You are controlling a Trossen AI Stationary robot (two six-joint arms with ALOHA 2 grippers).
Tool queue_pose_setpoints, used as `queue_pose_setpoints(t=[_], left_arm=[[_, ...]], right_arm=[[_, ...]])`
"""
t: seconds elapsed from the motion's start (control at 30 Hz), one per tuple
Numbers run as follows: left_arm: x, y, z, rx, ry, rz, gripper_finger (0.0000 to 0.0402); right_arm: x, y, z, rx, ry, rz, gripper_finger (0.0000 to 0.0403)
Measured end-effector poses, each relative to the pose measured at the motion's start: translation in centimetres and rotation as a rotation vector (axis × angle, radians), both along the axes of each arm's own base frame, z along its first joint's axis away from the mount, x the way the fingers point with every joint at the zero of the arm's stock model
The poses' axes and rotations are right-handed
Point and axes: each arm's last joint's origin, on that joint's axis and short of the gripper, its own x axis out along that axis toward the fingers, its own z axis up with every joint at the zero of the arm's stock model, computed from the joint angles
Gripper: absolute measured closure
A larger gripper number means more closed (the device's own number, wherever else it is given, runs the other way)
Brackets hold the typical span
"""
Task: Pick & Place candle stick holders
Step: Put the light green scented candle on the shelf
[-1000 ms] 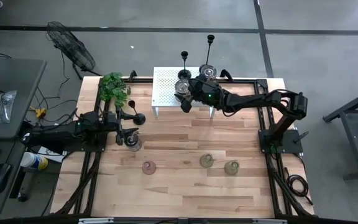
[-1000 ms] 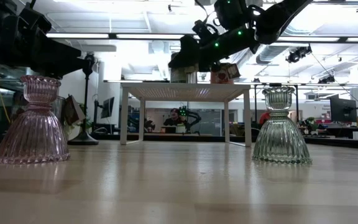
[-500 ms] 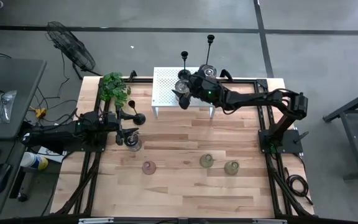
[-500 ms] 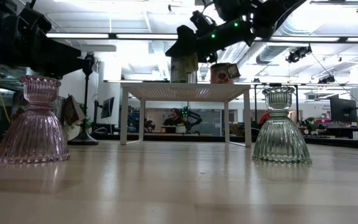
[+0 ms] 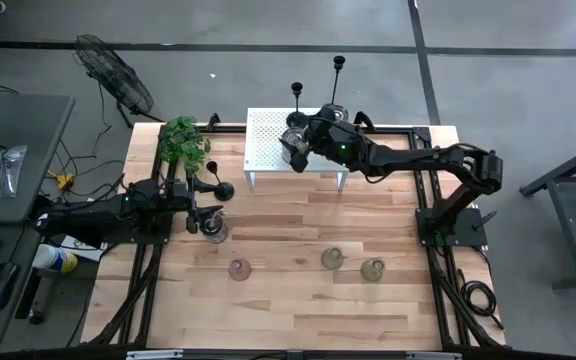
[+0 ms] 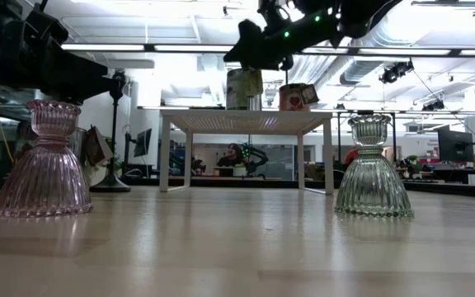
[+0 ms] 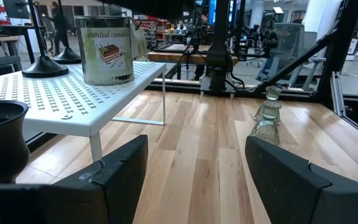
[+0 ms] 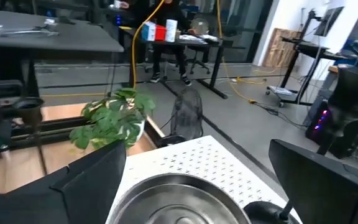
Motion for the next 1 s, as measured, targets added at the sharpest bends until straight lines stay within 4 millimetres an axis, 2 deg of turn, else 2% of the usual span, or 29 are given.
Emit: queue_pose_setpoints(t=[0.2, 0.4, 0.53, 0.7, 0.93, 1.0], left_arm=[[0.0, 0.0, 0.0, 0.0, 0.0, 0.0, 0.0137], [0.0, 0.0, 0.0, 0.0, 0.0, 0.0, 0.0137], [0.0, 0.0, 0.0, 0.0, 0.0, 0.0, 0.0137], [0.0, 0.0, 0.0, 0.0, 0.0, 0.0, 0.0137], [0.0, 0.0, 0.0, 0.0, 0.0, 0.0, 0.0137], [0.0, 0.0, 0.0, 0.0, 0.0, 0.0, 0.0137]], right_arm=[[-0.8, 2.6, 1.1, 0.023, 0.067, 0.067, 0.0054], [-1.3, 5.7, 1.3, 0.037, 0.145, 0.156, 0.0111], [-1.3, 7.1, 0.2, 0.035, 0.205, 0.25, 0.0161], [-1.0, 7.6, -2.3, 0.024, 0.232, 0.311, 0.024], [0.5, 7.2, -4.7, 0.064, 0.131, 0.293, 0.038], [1.0, 7.2, -5.1, 0.078, 0.101, 0.292, 0.0394]])
